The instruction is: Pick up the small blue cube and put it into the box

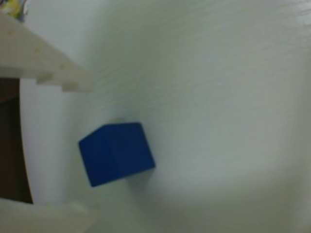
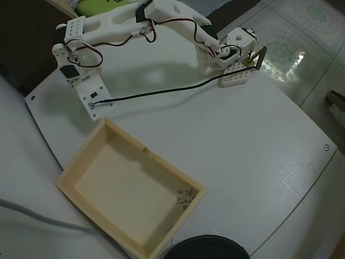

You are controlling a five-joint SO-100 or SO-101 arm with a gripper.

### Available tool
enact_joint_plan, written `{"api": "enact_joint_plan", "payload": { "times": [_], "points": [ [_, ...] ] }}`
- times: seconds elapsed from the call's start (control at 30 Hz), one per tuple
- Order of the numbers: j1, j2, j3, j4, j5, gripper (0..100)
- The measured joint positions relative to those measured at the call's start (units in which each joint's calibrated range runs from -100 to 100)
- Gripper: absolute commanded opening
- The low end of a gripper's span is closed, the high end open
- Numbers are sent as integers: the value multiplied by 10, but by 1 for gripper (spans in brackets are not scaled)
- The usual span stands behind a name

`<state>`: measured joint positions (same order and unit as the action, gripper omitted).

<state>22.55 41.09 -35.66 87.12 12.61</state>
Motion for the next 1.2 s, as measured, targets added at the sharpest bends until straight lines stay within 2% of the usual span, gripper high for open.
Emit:
{"api": "enact_joint_plan", "payload": {
  "times": [0.33,0.5,0.6,0.97,1.2],
  "points": [
    [2,48,-1,-4,1,22],
    [2,52,-6,-3,5,14],
    [2,52,-8,-3,6,12],
    [2,52,-10,-4,6,11],
    [1,52,-84,38,6,11]
  ]
}}
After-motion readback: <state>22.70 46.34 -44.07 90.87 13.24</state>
